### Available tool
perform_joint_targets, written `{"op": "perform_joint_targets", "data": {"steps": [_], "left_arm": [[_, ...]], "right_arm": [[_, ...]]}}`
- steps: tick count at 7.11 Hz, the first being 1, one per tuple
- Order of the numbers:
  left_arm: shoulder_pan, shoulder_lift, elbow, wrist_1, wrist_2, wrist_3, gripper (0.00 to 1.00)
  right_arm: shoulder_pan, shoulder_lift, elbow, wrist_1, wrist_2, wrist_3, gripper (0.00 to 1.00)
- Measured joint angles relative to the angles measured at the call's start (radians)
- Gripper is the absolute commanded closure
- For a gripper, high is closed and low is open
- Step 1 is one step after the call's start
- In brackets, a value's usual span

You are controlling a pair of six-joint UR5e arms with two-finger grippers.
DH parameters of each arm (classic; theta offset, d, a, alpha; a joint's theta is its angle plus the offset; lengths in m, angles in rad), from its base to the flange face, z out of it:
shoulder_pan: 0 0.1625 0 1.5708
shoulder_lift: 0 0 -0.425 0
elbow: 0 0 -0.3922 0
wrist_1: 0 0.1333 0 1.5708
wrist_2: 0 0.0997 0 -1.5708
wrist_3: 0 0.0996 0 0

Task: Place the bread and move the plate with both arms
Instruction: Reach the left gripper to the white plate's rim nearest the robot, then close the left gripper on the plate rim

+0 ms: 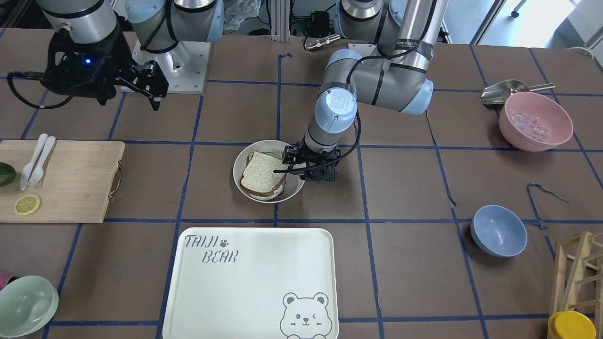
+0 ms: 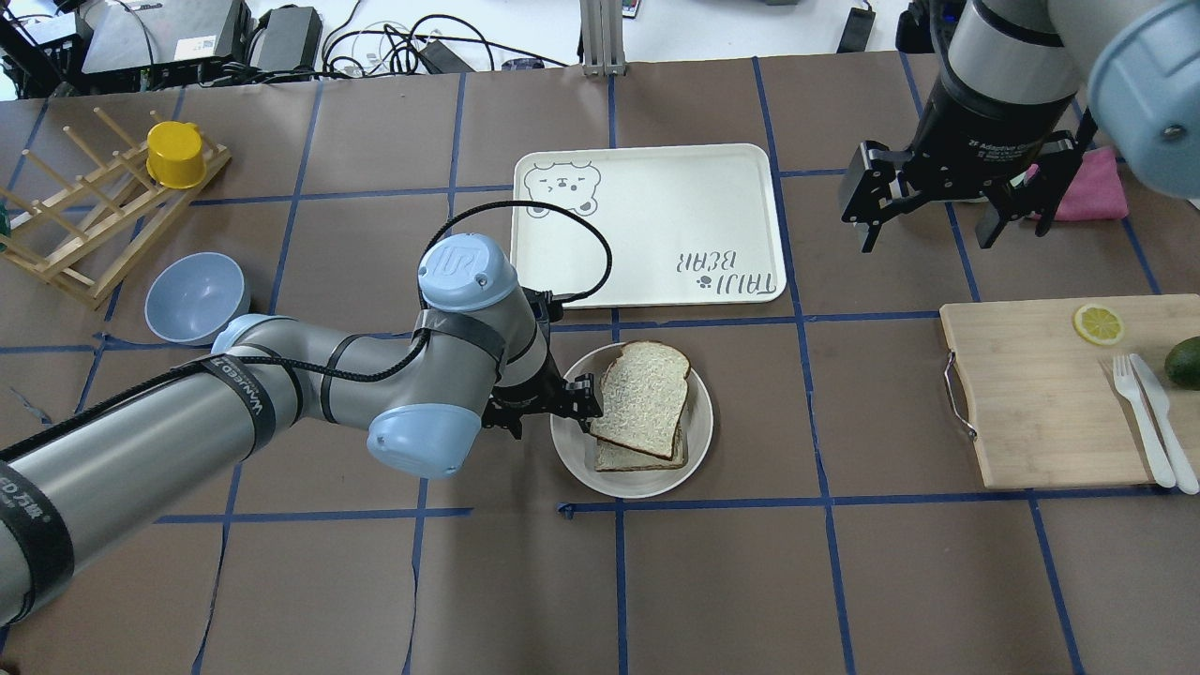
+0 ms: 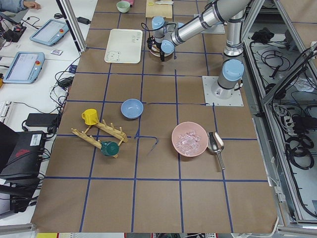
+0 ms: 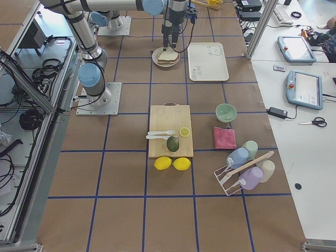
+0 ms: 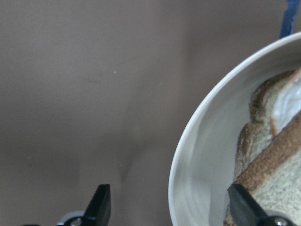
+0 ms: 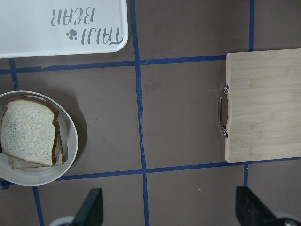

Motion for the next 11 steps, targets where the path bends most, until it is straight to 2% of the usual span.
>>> {"op": "perform_joint_targets", "data": {"steps": [5,6,7,9,10,11], "left_arm": [[0.006,0.003,-0.003,0.003,-0.003,0.018,0.18],[0.01,0.002,-0.003,0.004,-0.002,0.029,0.29],[0.011,0.002,-0.003,0.009,-0.002,0.032,0.53],[0.008,-0.001,-0.003,0.018,-0.006,0.031,0.91],[0.008,-0.002,-0.003,0.024,-0.02,0.031,1.0],[0.008,-0.004,-0.003,0.031,-0.049,0.031,1.0]], "right_arm": [[0.001,0.0,0.0,0.0,-0.001,0.0,0.0],[0.001,-0.001,0.0,0.0,-0.001,0.001,0.0],[0.001,-0.001,0.0,0.0,0.0,0.002,0.0],[0.002,-0.002,0.0,0.0,0.0,0.004,0.0],[0.001,-0.002,0.0,0.0,0.0,0.004,0.0],[0.001,-0.002,0.0,0.0,0.0,0.005,0.0]]}}
